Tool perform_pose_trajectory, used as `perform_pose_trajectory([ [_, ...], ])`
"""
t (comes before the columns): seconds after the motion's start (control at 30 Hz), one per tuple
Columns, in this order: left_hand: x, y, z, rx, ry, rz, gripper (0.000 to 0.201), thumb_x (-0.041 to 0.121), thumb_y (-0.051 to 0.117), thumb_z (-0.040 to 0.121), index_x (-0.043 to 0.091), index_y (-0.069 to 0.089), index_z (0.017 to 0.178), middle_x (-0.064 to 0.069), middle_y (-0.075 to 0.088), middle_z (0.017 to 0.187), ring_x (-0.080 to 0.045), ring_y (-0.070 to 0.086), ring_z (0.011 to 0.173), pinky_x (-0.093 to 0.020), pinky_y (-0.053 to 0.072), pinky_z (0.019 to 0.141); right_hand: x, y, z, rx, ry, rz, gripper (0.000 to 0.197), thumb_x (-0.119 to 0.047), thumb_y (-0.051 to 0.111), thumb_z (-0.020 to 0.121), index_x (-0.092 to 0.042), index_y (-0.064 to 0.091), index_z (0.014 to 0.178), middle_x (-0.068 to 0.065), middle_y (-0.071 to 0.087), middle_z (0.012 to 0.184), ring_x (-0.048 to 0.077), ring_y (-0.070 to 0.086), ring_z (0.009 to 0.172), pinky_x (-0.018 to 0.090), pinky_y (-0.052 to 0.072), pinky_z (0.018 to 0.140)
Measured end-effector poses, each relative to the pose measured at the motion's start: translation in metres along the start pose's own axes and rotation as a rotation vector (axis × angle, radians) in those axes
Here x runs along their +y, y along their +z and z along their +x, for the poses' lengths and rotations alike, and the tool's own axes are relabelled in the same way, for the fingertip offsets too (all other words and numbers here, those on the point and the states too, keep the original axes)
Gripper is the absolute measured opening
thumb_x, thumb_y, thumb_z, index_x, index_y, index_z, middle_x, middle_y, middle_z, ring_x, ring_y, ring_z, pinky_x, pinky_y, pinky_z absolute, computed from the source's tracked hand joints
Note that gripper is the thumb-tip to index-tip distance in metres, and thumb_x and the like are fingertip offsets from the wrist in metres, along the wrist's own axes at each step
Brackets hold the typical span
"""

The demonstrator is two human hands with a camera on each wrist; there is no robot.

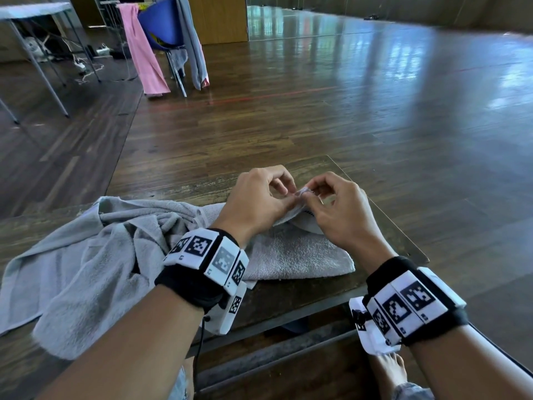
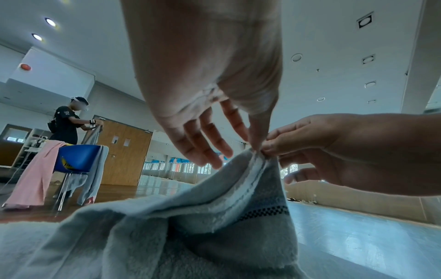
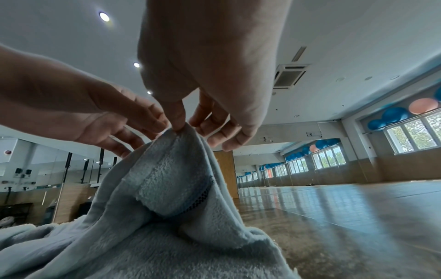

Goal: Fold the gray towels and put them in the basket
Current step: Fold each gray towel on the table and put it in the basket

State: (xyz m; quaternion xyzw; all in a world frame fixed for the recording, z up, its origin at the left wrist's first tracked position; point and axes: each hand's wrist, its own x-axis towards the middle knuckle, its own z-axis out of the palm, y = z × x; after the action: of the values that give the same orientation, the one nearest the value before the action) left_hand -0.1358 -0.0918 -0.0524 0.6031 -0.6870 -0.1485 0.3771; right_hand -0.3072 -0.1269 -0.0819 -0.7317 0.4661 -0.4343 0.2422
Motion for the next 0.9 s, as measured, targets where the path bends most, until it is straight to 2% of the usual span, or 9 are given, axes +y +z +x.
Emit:
perform_pose_trajectory([
  [0.1, -0.001, 0.004, -0.003, -0.055, 0.021, 0.104, 0.028, 0.056, 0.071, 0.082, 0.030, 0.069, 0.087, 0.011, 0.068, 0.085, -0.003, 0.061, 0.070, -0.035, 0.057, 0.067, 0.001, 0.002, 0.001, 0.001, 0.006, 0.049, 0.004, -0.023, 0.073, 0.088, -0.025, 0.070, 0.088, -0.015, 0.071, 0.082, 0.000, 0.063, 0.081, 0.007, 0.039, 0.067],
  [0.3, -0.009, 0.006, -0.002, -0.031, 0.035, 0.136, 0.018, 0.039, 0.076, 0.081, 0.022, 0.076, 0.086, 0.004, 0.071, 0.085, -0.013, 0.063, 0.073, -0.039, 0.055, 0.069, 0.000, 0.005, 0.002, -0.111, -0.006, 0.109, 0.005, -0.024, 0.075, 0.089, -0.023, 0.077, 0.094, -0.012, 0.075, 0.086, -0.001, 0.067, 0.080, 0.009, 0.044, 0.070],
  [0.37, -0.008, 0.007, -0.002, -0.049, 0.058, 0.143, 0.021, 0.042, 0.075, 0.082, 0.021, 0.076, 0.086, 0.001, 0.070, 0.086, -0.016, 0.063, 0.075, -0.038, 0.054, 0.070, -0.001, 0.003, 0.002, -0.113, -0.012, 0.102, 0.004, -0.023, 0.075, 0.090, -0.022, 0.079, 0.092, -0.012, 0.075, 0.083, -0.002, 0.067, 0.077, 0.007, 0.042, 0.068],
  [0.47, -0.008, 0.007, -0.005, -0.121, 0.056, 0.212, 0.037, 0.054, 0.065, 0.084, 0.020, 0.073, 0.071, 0.002, 0.069, 0.073, -0.018, 0.064, 0.067, -0.033, 0.051, 0.059, -0.002, -0.003, 0.003, -0.076, -0.035, 0.093, 0.006, -0.019, 0.075, 0.090, -0.023, 0.079, 0.091, -0.014, 0.075, 0.084, -0.003, 0.067, 0.078, 0.007, 0.045, 0.070],
  [0.6, -0.026, -0.002, -0.001, -0.138, 0.011, 0.364, 0.046, 0.031, 0.071, 0.084, 0.031, 0.045, 0.047, 0.013, 0.052, 0.055, -0.005, 0.052, 0.051, -0.019, 0.034, 0.053, 0.004, -0.015, 0.010, 0.021, -0.041, 0.103, 0.008, -0.018, 0.076, 0.089, -0.026, 0.079, 0.093, -0.017, 0.074, 0.084, -0.004, 0.067, 0.080, 0.007, 0.048, 0.072],
  [0.67, -0.036, -0.012, -0.001, -0.122, -0.033, 0.450, 0.047, 0.033, 0.068, 0.084, 0.026, 0.041, 0.046, 0.010, 0.049, 0.053, -0.008, 0.052, 0.051, -0.019, 0.027, 0.048, 0.012, -0.025, 0.015, 0.092, 0.000, 0.145, 0.011, -0.020, 0.077, 0.088, -0.031, 0.078, 0.088, -0.018, 0.074, 0.081, -0.003, 0.066, 0.075, 0.010, 0.049, 0.071],
  [0.77, -0.048, -0.026, -0.008, -0.070, -0.086, 0.484, 0.049, 0.051, 0.054, 0.078, 0.016, 0.044, 0.046, 0.003, 0.048, 0.049, -0.020, 0.053, 0.049, -0.024, 0.023, 0.045, 0.024, -0.040, 0.022, 0.161, 0.065, 0.196, 0.023, -0.025, 0.081, 0.085, -0.044, 0.075, 0.074, -0.023, 0.072, 0.073, -0.005, 0.063, 0.067, 0.012, 0.050, 0.067],
  [0.83, -0.056, -0.033, -0.012, 0.007, -0.115, 0.460, 0.036, 0.044, 0.049, 0.074, 0.016, 0.051, 0.052, -0.001, 0.055, 0.056, -0.026, 0.055, 0.057, -0.028, 0.031, 0.048, 0.029, -0.047, 0.022, 0.185, 0.087, 0.209, 0.028, -0.027, 0.081, 0.085, -0.051, 0.074, 0.073, -0.024, 0.073, 0.075, -0.001, 0.065, 0.070, 0.015, 0.054, 0.069],
  [0.9, -0.061, -0.036, -0.017, 0.054, -0.117, 0.413, 0.021, 0.031, 0.053, 0.081, 0.016, 0.062, 0.069, 0.000, 0.061, 0.072, -0.025, 0.058, 0.069, -0.034, 0.044, 0.060, 0.032, -0.050, 0.020, 0.195, 0.108, 0.237, 0.026, -0.027, 0.081, 0.085, -0.051, 0.075, 0.075, -0.019, 0.074, 0.077, 0.006, 0.069, 0.076, 0.027, 0.059, 0.076],
])
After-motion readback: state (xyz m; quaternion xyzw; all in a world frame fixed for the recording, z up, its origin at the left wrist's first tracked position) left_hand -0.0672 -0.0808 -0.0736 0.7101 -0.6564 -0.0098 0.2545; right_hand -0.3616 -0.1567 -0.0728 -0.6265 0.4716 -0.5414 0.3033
